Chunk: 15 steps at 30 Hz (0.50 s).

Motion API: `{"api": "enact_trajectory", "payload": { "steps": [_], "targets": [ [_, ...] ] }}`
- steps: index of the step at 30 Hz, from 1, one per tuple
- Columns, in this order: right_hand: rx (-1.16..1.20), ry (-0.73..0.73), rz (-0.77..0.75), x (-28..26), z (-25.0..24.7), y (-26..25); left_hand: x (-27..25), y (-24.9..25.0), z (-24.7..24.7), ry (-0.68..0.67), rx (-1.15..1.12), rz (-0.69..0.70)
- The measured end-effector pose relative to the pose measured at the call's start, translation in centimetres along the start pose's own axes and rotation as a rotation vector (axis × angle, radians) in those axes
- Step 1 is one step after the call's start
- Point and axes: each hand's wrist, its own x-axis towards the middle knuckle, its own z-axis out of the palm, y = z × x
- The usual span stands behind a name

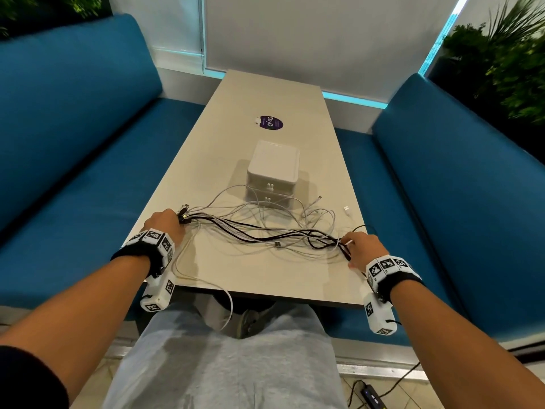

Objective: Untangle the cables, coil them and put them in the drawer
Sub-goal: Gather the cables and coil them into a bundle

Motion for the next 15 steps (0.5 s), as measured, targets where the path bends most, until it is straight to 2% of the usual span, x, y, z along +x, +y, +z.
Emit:
{"api": "enact_trajectory", "payload": {
  "steps": [6,10,13,15],
  "targets": [
    [-0.009,-0.025,-0.047,-0.09,-0.3,0.62,-0.25,0.21,-0.28,0.001,0.009,0.005],
    [-0.14,0.015,-0.05,-0.69,-0.56,0.52,-0.34,0.33,-0.31,0.0,0.009,0.004],
    [-0.193,0.028,-0.139,-0.51,-0.32,0.17,-0.44,0.28,-0.44,-0.002,0.01,0.004],
    [-0.215,0.005,-0.146,-0.57,-0.49,-0.16,-0.49,0.24,-0.44,0.002,0.017,0.007]
  ]
}}
